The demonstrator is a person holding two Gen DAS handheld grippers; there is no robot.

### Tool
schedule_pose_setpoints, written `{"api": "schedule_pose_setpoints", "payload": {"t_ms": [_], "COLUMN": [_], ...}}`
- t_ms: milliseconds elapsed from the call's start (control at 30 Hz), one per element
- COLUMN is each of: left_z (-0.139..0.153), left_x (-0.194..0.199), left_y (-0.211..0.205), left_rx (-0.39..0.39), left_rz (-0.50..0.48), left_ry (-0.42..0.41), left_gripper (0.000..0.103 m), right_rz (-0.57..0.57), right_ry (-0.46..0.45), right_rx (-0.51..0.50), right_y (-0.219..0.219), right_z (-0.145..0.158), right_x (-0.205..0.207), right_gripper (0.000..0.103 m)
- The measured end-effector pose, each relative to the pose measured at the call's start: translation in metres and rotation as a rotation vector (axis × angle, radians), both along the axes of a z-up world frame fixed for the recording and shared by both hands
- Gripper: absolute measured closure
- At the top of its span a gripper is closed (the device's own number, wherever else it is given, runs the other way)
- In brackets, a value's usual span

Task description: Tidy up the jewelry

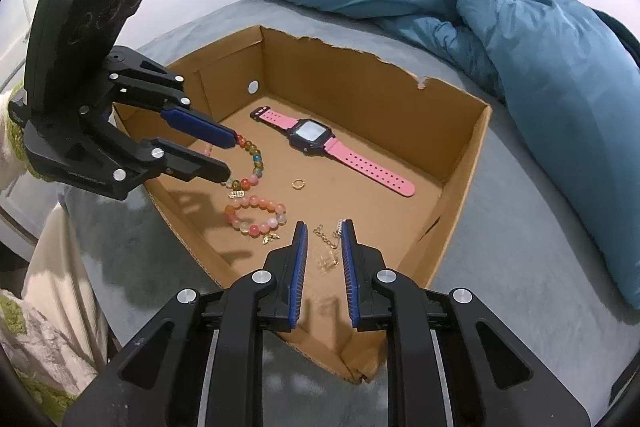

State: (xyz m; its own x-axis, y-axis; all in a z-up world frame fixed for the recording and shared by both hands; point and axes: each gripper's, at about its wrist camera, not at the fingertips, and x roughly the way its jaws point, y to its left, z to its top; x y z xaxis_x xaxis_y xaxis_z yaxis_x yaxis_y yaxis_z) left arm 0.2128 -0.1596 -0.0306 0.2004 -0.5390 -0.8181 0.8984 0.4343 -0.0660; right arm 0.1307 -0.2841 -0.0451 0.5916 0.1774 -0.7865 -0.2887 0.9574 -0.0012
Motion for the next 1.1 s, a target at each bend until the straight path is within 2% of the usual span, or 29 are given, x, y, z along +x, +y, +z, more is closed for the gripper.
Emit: {"api": "schedule_pose_setpoints", "payload": {"t_ms": [133,267,467,567,633,767,867,900,1000,1100], "left_z": [0.018,0.040,0.061,0.058,0.051,0.028,0.010,0.007,0.008,0.009], "left_x": [-0.005,-0.010,-0.011,-0.007,-0.001,0.007,0.012,0.011,0.006,0.004], "left_y": [0.016,0.039,0.093,0.116,0.129,0.144,0.145,0.143,0.137,0.137], "left_rx": [-0.048,-0.097,-0.147,-0.165,-0.168,-0.191,-0.227,-0.236,-0.214,-0.201], "left_rz": [0.036,0.098,0.288,0.379,0.445,0.530,0.555,0.555,0.570,0.605], "left_ry": [-0.022,-0.060,-0.104,-0.072,-0.027,0.111,0.246,0.268,0.234,0.232], "left_gripper": [0.068,0.056,0.037,0.028,0.026,0.025,0.025,0.024,0.023,0.023], "right_rz": [-0.030,-0.065,-0.180,-0.239,-0.301,-0.410,-0.435,-0.435,-0.454,-0.465], "right_ry": [-0.025,-0.075,-0.104,-0.089,-0.062,0.015,0.055,0.058,0.032,0.026], "right_rx": [0.040,0.059,0.141,0.176,0.207,0.326,0.382,0.382,0.302,0.315], "right_y": [-0.005,-0.012,-0.035,-0.043,-0.049,-0.059,-0.053,-0.049,-0.032,-0.030], "right_z": [0.010,0.026,0.039,0.036,0.030,0.010,-0.002,-0.003,0.002,0.003], "right_x": [-0.008,-0.018,-0.028,-0.029,-0.029,-0.030,-0.032,-0.033,-0.036,-0.039], "right_gripper": [0.084,0.075,0.068,0.064,0.064,0.063,0.063,0.060,0.060,0.060]}}
